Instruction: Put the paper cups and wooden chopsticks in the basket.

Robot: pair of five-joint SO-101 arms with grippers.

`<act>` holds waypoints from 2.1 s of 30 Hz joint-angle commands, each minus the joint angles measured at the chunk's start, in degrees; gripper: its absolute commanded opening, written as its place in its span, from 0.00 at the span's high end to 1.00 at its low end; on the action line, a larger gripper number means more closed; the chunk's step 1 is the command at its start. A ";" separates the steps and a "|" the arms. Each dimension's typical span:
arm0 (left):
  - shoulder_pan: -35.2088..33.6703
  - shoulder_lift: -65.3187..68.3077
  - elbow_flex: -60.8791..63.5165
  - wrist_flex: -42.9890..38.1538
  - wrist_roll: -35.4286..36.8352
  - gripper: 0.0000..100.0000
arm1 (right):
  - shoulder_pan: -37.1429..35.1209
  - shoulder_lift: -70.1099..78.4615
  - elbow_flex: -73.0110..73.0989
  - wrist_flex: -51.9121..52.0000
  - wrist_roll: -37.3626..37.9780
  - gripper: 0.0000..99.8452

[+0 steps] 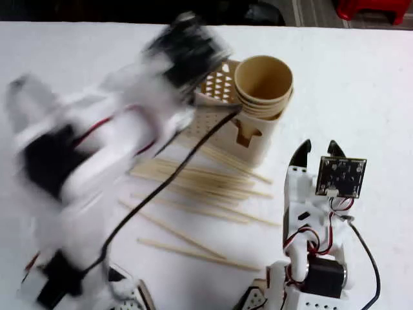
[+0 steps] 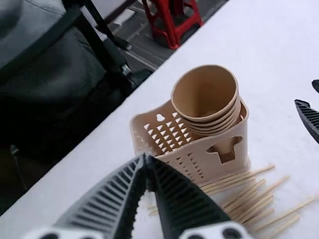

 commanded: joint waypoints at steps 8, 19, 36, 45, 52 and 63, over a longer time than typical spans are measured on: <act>-12.53 -38.29 38.51 -6.33 3.25 0.98 | -8.04 -1.98 -6.86 4.88 6.42 0.85; -31.08 -71.96 93.89 -31.03 5.01 0.97 | -26.33 -1.71 -7.82 9.36 10.81 0.85; -47.25 -87.87 128.79 -46.07 10.37 0.97 | -47.96 53.41 -30.86 9.54 12.31 0.88; -51.91 -88.31 129.05 -46.07 16.18 0.89 | -48.57 86.64 -48.00 9.63 18.55 0.71; -52.18 -88.48 130.11 -46.51 16.00 0.89 | -48.22 105.45 -58.02 9.63 21.71 0.72; -52.18 -88.48 130.20 -46.51 16.00 0.89 | -46.29 117.14 -65.85 10.77 21.80 0.86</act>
